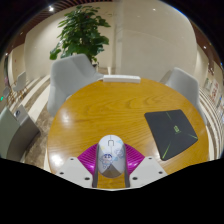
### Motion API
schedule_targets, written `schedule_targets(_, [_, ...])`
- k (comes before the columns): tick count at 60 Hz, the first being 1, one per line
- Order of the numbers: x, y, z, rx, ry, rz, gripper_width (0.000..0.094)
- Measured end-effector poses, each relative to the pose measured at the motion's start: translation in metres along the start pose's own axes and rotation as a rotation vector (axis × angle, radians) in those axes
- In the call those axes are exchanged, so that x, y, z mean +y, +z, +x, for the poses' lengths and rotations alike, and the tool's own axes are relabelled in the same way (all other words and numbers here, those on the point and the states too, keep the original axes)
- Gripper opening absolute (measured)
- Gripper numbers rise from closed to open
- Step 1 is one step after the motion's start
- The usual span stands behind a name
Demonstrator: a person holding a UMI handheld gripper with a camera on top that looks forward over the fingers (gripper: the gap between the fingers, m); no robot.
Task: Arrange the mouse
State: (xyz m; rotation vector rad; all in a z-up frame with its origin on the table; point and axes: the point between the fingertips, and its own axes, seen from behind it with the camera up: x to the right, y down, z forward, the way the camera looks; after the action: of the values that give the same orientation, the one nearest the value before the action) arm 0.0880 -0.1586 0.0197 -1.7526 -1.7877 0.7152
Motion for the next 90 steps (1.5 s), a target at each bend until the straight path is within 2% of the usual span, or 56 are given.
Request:
schedule_targets(15, [-0.094,-0.036,0.076,0.034,0.091,0.097,0.0370])
schedule_targets(18, [-0.107,-0.028,0.106,0.050,0.083,0.121,0.0372])
schedule_targets(25, [-0.120,-0.005,0.177,0.107,0.054,0.114,0.0371])
schedule_targets(33, [-0.090,0.037,0.231,0.092,0.041,0.055,0.0373])
schedule_targets(42, [-0.046,0.073,0.255,0.052,0.056,-0.033,0.0390])
schedule_targets(52, [-0.035,0.087,0.253,-0.004,0.062,-0.060,0.0493])
schedule_targets(53, [-0.033,0.087,0.255,-0.008,0.063,-0.062,0.0538])
schedule_targets(58, [-0.034,0.080,0.260,0.008,0.074,-0.071,0.0892])
schedule_targets(61, [-0.038,0.072,0.265,0.022,0.069,-0.069,0.0844])
schedule_targets(70, [-0.041,0.014,0.264,0.045,0.055,-0.065,0.0860])
schedule_targets(90, [0.023,-0.123,0.226,0.022,0.034,-0.136,0.0850])
